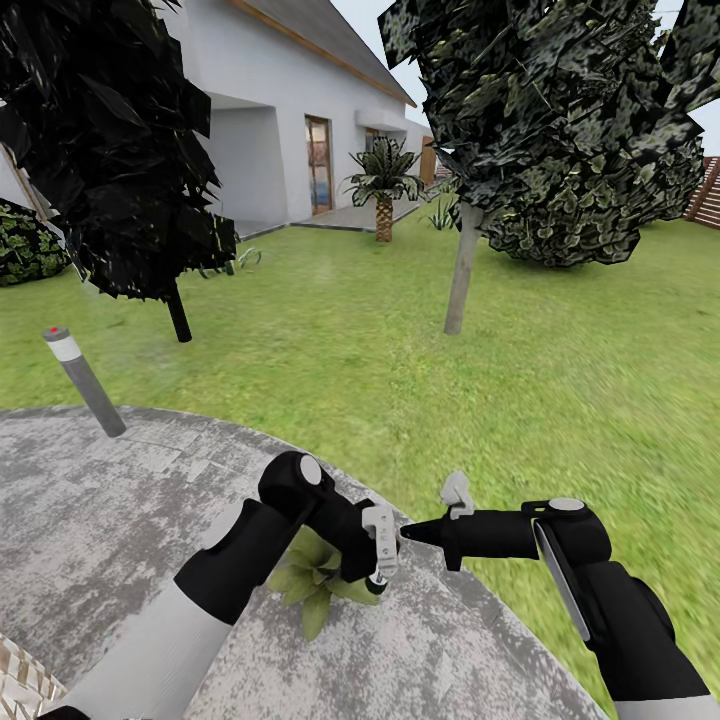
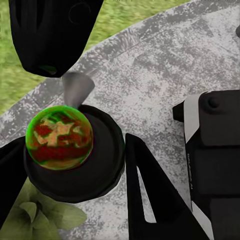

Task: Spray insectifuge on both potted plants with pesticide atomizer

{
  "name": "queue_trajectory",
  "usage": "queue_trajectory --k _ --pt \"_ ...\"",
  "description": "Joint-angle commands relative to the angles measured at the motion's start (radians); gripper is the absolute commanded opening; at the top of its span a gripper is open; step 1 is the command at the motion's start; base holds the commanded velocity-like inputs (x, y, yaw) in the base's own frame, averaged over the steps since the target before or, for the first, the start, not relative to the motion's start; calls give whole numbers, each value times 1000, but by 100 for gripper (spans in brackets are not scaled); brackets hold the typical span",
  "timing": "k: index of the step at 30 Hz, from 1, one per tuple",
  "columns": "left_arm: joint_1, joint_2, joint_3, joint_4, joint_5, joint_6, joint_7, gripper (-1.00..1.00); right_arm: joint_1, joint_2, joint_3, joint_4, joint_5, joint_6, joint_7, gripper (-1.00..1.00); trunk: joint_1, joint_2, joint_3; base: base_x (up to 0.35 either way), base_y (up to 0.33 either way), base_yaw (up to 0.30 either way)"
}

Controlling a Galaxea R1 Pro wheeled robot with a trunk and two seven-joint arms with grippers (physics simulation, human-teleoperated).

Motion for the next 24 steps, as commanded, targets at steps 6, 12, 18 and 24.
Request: queue_trajectory --k 6,12,18,24 --pt "-1 0 -2 -1 -7 16 -8 -100 -1 -1 0 -1 7 6 7 -100 0 -1 -1 0 0 0" --pt "-1 0 -5 0 -7 17 -7 -100 -1 0 0 -1 8 5 8 -100 0 -1 -1 0 0 0" --pt "-1 0 -5 0 -7 17 -7 -100 -1 0 0 -1 8 6 8 -100 0 -1 -1 0 0 0" --pt "-1 1 -5 1 -7 17 -6 -100 -1 0 0 -1 8 6 8 -100 0 -1 -1 0 0 0"
